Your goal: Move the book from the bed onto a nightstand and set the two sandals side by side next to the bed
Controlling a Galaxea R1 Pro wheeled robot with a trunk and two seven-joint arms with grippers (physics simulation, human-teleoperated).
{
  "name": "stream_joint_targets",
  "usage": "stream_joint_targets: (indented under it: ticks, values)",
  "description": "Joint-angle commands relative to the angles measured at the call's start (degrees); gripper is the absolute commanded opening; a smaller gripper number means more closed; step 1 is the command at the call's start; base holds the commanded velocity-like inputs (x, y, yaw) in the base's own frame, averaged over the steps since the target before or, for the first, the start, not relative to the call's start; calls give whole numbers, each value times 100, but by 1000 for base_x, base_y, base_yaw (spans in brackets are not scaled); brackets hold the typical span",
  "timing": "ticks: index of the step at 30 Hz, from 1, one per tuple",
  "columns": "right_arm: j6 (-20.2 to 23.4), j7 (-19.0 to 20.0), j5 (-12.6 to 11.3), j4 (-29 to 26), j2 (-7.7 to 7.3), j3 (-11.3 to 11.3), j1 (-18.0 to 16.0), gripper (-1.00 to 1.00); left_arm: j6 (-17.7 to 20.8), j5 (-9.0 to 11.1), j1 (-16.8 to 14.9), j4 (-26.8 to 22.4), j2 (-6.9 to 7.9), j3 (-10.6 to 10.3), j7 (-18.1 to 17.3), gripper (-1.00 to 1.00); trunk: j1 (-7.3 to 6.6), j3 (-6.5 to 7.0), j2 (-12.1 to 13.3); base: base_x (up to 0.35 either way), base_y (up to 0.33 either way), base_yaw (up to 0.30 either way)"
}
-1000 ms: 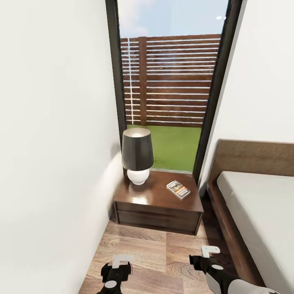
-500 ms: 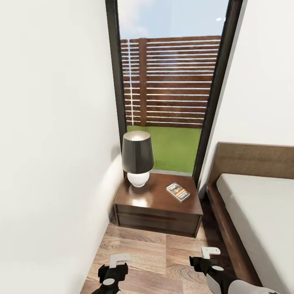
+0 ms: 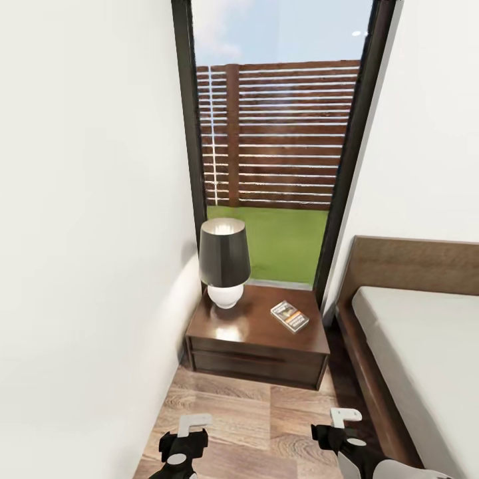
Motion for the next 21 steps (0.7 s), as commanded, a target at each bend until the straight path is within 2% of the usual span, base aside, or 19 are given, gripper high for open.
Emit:
stream_joint_targets:
  ticks: [1, 5, 12, 13, 21]
  values:
    - [35, -4, -51, 14, 5, 46, -5, 100, 58, 150, -47, 16, 6, -46, -56, 100, -23, 13, 39, 0, 0, 0]
    - [156, -4, -68, 12, 1, 41, -5, 100, 457, 393, -209, 188, 10, -44, -467, 100, -111, 85, 199, 0, 0, 0]
    - [46, -13, -78, 7, 4, 46, -12, 100, 741, 726, -388, 416, 22, -43, -731, 100, -265, 211, 480, 0, 0, 0]
    - [22, -38, -101, 8, 6, 40, -13, 100, 780, 852, -413, 445, 23, -42, -765, 100, -287, 229, 520, 0, 0, 0]
    - [-6, -41, -206, 5, 8, 47, -14, 100, 788, 901, -422, 455, 27, -42, -749, 100, -462, 372, 841, 0, 0, 0]
